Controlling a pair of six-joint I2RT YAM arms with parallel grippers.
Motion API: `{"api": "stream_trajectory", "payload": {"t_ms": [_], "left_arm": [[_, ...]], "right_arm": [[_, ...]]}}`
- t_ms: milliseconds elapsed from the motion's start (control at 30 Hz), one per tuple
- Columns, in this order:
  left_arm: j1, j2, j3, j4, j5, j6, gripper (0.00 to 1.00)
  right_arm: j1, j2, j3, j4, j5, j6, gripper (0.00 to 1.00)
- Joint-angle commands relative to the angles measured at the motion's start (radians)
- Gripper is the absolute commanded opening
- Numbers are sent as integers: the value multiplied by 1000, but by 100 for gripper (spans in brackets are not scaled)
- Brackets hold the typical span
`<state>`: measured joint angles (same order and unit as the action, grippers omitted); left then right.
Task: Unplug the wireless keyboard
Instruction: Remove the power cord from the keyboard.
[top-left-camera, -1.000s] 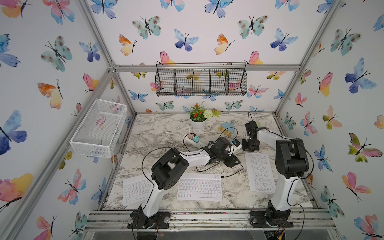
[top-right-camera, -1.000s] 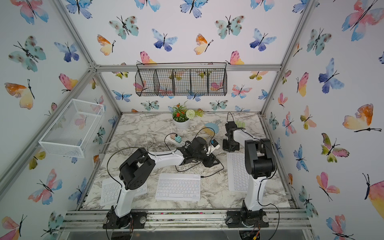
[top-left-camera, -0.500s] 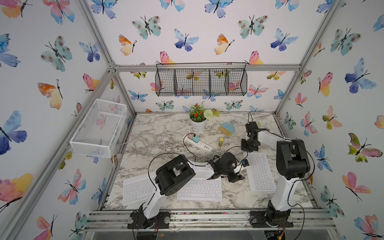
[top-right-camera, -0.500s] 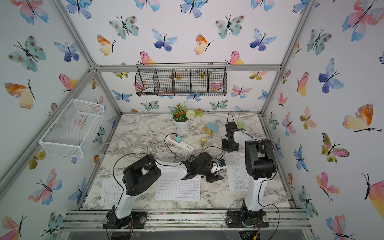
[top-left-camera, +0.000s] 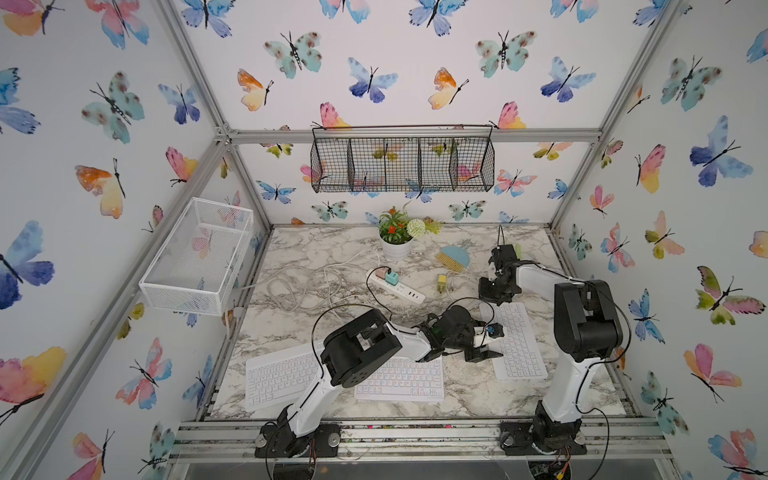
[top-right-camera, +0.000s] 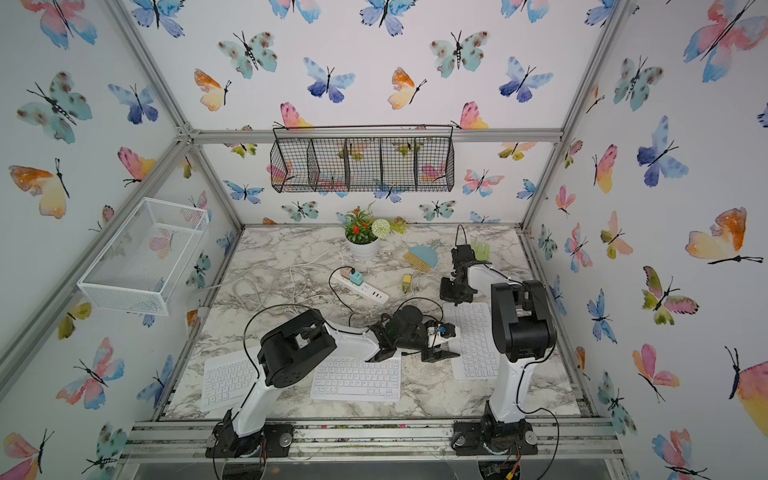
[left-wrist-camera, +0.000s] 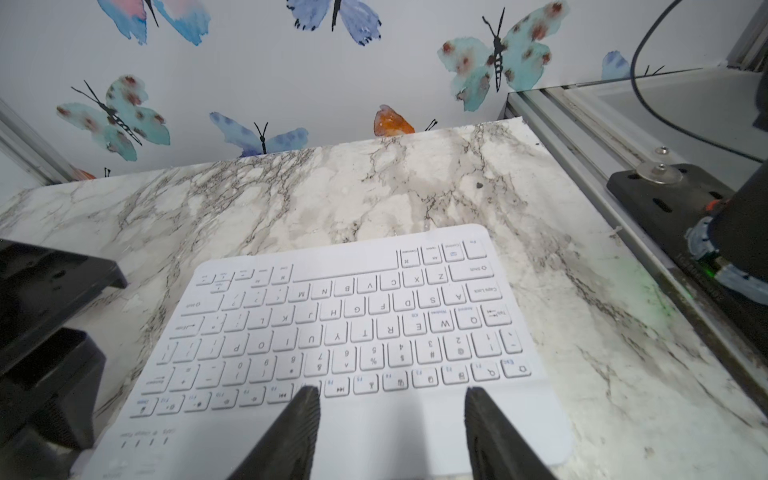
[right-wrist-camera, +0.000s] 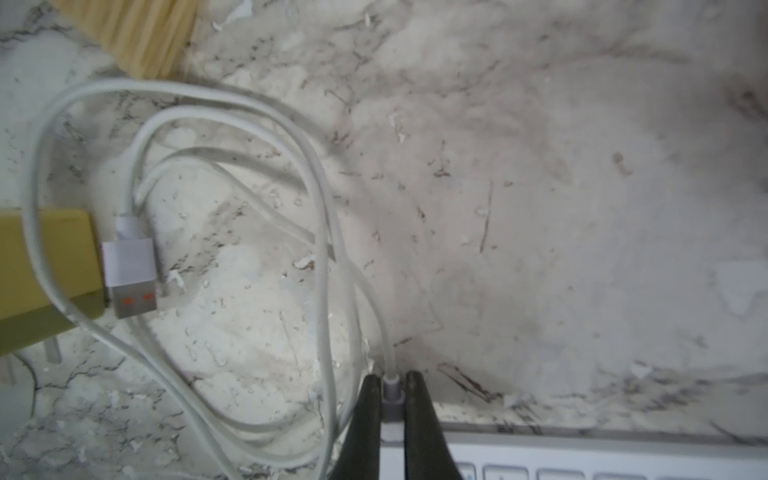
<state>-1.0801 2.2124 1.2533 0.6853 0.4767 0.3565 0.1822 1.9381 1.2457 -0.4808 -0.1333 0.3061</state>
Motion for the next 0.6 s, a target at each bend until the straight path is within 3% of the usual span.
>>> {"api": "stream_trajectory", "payload": {"t_ms": [0,567], "left_arm": [[0,40,30,14,36,10,57],[-44,141,178,-277,-131,-75,53]], "right_arm": [[0,35,-40,-31,-53,7,9],[-1,17,-54,-16,-5,16,8]]}}
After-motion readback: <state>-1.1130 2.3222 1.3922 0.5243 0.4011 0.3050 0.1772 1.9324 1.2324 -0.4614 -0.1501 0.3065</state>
